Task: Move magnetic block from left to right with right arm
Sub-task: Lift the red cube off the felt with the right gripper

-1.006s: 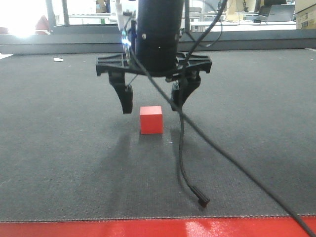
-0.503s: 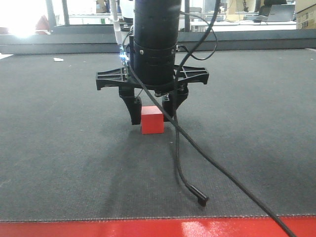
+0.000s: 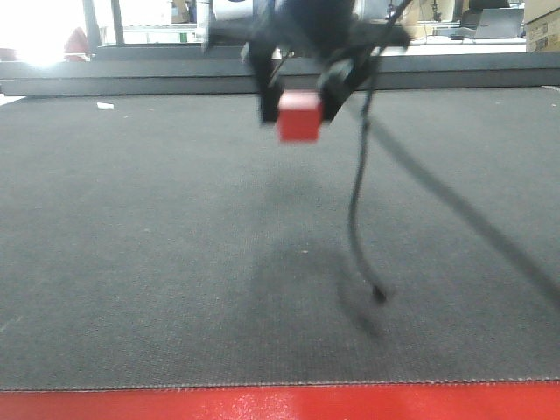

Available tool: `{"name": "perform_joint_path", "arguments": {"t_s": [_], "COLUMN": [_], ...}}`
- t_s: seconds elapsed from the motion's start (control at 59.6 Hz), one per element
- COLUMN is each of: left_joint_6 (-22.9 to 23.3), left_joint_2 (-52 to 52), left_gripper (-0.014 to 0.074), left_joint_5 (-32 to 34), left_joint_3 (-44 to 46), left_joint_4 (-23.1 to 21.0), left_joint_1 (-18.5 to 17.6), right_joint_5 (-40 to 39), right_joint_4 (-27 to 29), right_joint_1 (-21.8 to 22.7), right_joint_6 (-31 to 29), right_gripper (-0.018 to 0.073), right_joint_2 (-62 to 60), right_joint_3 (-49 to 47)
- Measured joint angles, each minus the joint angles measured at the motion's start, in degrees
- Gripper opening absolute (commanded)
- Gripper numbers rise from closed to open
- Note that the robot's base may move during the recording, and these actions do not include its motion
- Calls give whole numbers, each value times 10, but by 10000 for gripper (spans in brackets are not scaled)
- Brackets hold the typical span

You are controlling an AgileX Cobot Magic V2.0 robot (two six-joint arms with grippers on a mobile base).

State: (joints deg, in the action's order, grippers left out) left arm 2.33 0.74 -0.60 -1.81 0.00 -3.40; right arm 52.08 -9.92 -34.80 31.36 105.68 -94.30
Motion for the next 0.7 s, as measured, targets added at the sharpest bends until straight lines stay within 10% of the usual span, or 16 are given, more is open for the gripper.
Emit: {"name": "perform_joint_path", "arguments": {"t_s": [0.704], "left_joint_6": [0], "left_joint_2": [0], "left_gripper": [-116], "left_joint_5": [0], "left_joint_3": [0], "left_joint_4": [0], "left_joint_1": [0], "right_joint_5": [-128], "right_joint_4": [0], "right_joint_1": [144], "right_joint_6": [-136], "right_gripper": [204], "right_joint_2": [-453], "right_joint_3": [473]}}
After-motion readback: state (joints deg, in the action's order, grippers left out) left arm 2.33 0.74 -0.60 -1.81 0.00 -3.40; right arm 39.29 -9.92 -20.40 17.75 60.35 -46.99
